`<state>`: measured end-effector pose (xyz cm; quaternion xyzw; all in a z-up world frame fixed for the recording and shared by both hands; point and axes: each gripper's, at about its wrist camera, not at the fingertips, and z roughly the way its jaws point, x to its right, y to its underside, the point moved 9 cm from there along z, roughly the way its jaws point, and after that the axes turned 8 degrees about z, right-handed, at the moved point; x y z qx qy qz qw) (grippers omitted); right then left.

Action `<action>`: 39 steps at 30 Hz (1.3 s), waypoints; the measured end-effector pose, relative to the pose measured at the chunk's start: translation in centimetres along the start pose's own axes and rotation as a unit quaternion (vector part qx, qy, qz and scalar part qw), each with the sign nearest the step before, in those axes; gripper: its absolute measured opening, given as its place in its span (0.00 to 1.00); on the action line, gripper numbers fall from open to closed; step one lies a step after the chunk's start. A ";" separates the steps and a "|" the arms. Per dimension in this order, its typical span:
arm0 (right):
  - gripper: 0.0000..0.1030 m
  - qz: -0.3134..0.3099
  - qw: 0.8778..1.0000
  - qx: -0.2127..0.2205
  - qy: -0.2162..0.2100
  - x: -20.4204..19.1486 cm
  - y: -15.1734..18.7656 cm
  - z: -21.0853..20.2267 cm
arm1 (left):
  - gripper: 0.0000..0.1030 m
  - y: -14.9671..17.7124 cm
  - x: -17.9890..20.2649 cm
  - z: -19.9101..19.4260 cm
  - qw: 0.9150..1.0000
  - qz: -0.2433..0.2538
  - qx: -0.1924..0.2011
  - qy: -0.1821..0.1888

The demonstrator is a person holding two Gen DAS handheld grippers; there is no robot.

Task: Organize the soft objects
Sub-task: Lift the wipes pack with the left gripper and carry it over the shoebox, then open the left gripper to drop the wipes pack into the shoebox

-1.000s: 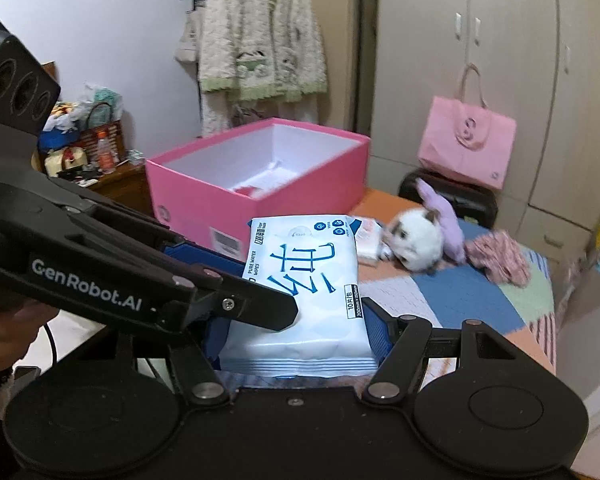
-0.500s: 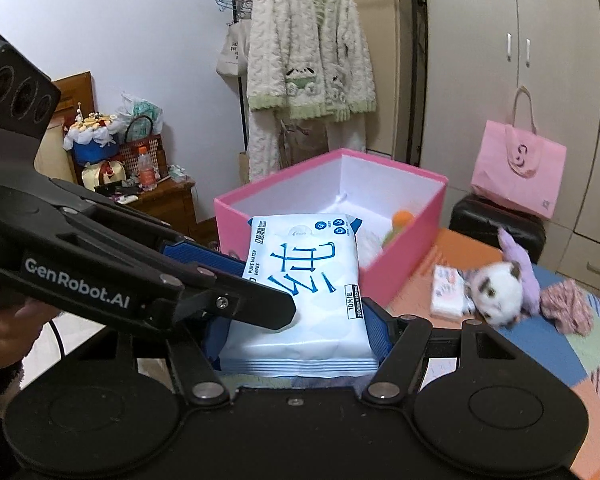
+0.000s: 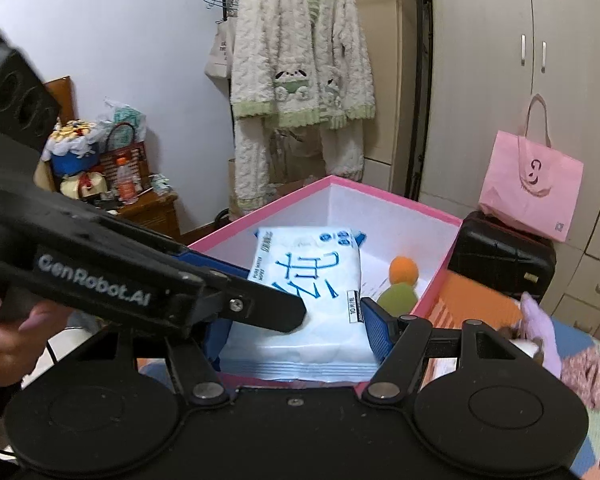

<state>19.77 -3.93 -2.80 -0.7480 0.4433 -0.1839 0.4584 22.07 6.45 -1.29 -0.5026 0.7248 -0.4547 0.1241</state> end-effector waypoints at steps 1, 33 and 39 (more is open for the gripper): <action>0.70 0.006 1.000 -0.001 0.002 0.4 -0.4 0.6 | 0.39 -0.4 -0.4 0.5 1.000 -0.003 -0.003 0.001; 0.71 0.031 0.984 -0.160 -0.065 5.7 -4.6 17.0 | 0.39 -5.2 -11.3 10.9 0.990 -0.094 -0.057 -0.092; 0.70 0.037 0.987 -0.149 -0.048 6.2 -4.1 16.5 | 0.43 -5.1 -10.7 7.9 0.978 -0.010 -0.008 -0.208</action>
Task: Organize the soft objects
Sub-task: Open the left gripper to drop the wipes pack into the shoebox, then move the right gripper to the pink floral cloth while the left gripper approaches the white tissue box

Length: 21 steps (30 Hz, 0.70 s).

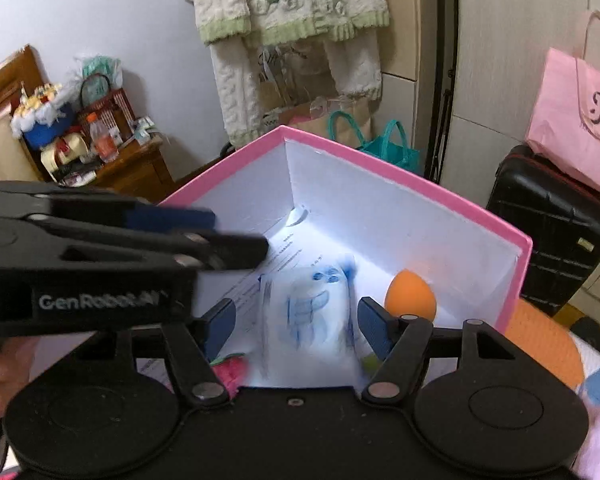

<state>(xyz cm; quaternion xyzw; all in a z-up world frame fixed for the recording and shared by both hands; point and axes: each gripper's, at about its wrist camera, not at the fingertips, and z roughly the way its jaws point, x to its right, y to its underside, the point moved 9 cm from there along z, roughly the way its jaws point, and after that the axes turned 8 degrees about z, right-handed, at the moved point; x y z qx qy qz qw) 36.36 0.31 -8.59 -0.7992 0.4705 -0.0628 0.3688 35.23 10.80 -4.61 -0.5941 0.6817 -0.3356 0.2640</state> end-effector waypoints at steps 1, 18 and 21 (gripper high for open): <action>0.70 0.003 1.000 0.005 -0.003 0.0 0.2 -0.5 | 0.43 0.3 0.2 -0.8 1.000 -0.001 0.000 0.015; 0.70 -0.035 0.997 0.069 0.023 -3.1 5.4 -13.2 | 0.50 2.9 4.8 -13.6 0.989 0.066 0.018 0.130; 0.70 -0.041 0.995 0.084 0.024 -3.3 6.7 -15.8 | 0.51 3.3 6.2 -15.8 0.985 0.086 0.025 0.144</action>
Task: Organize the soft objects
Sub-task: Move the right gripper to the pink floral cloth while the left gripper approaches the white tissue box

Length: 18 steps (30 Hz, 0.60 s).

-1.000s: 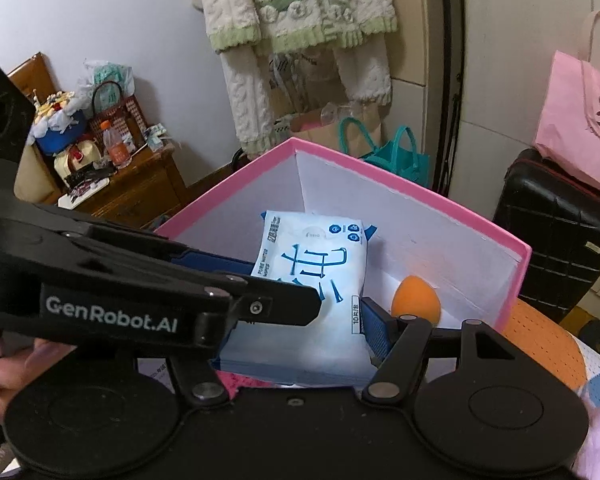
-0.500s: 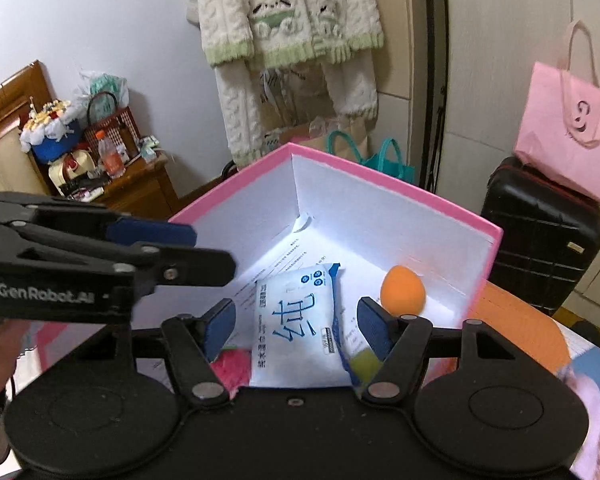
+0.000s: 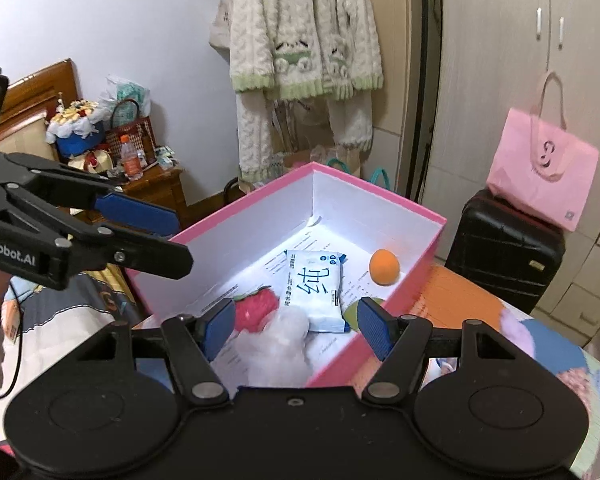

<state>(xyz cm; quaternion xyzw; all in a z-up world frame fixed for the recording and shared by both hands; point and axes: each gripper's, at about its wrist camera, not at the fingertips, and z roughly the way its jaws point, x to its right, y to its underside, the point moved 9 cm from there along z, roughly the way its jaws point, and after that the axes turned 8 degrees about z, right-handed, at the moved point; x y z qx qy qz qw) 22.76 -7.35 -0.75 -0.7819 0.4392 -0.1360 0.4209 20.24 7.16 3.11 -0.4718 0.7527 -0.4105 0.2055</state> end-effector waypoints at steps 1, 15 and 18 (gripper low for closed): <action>0.70 -0.001 1.000 0.005 0.002 0.0 0.2 -1.0 | 0.51 0.1 0.6 -0.5 1.000 0.006 0.001 0.003; 0.70 0.020 0.995 0.066 0.070 3.9 6.0 -11.1 | 0.54 3.5 9.6 -2.0 0.993 0.087 -0.025 0.078; 0.71 0.036 0.994 0.069 0.073 5.1 7.4 -11.8 | 0.54 3.8 11.4 -1.2 0.991 0.091 -0.029 0.094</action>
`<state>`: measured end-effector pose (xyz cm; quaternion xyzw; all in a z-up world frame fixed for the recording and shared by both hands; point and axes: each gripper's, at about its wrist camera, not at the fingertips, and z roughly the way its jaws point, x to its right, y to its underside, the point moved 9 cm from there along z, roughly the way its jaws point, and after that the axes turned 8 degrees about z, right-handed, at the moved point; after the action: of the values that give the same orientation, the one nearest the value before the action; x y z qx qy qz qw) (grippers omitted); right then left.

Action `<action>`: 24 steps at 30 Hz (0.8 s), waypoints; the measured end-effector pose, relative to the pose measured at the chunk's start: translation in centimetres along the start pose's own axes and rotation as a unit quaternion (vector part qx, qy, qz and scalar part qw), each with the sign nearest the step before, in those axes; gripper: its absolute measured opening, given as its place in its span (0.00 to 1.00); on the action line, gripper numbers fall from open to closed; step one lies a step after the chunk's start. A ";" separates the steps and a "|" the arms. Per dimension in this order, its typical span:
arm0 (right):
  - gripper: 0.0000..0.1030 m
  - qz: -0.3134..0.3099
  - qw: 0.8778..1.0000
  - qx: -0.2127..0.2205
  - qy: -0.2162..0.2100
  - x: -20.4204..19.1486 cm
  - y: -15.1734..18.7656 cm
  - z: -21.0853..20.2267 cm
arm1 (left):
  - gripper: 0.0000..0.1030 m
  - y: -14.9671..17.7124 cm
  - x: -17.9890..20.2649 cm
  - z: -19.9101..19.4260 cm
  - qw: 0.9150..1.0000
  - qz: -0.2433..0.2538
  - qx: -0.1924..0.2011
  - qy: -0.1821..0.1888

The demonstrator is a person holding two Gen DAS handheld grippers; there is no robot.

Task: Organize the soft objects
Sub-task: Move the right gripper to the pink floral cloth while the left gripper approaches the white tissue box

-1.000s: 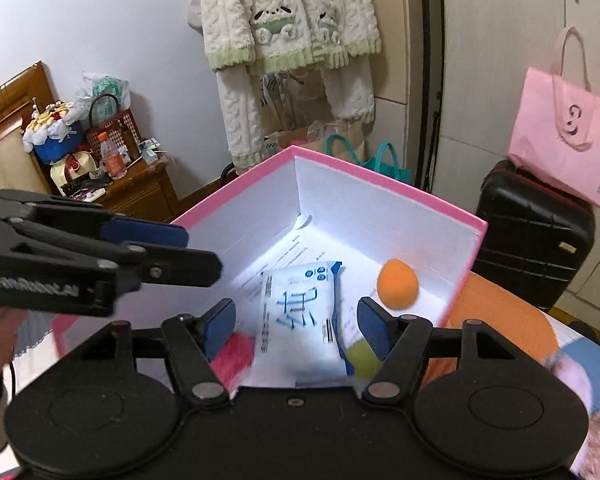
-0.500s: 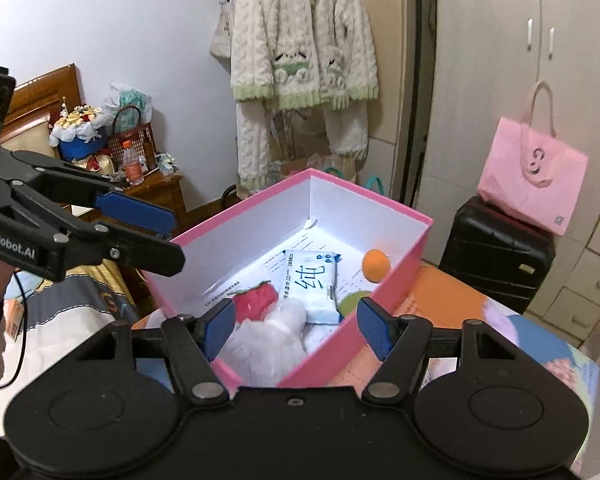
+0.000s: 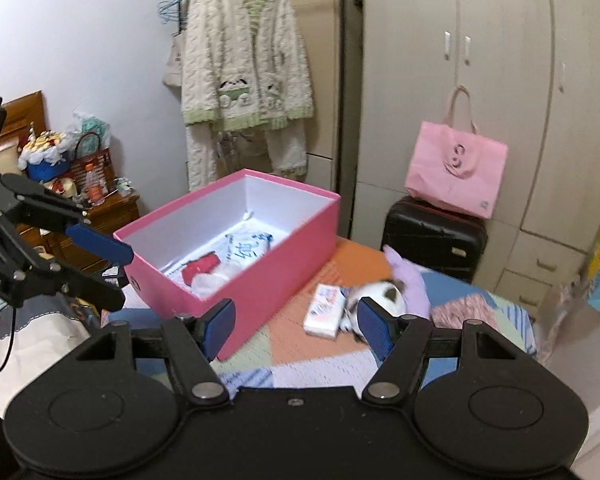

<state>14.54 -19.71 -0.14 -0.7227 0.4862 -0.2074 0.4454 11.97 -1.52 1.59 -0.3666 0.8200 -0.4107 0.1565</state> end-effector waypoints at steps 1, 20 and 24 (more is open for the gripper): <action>0.71 0.003 1.000 0.001 0.001 0.3 0.4 -0.1 | 0.54 0.0 0.6 0.3 1.000 0.003 0.000 0.007; 0.72 0.044 0.999 0.013 0.001 7.2 5.3 2.3 | 0.54 -0.4 4.2 8.9 0.999 -0.016 0.005 -0.031; 0.72 0.031 0.999 0.034 0.017 8.6 5.5 3.1 | 0.54 -0.6 3.4 11.0 0.996 -0.030 0.012 -0.078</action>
<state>17.75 -26.67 -7.50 -0.6883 0.5084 -0.2225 0.4672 16.05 -10.39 -4.47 -0.4198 0.7890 -0.3953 0.2121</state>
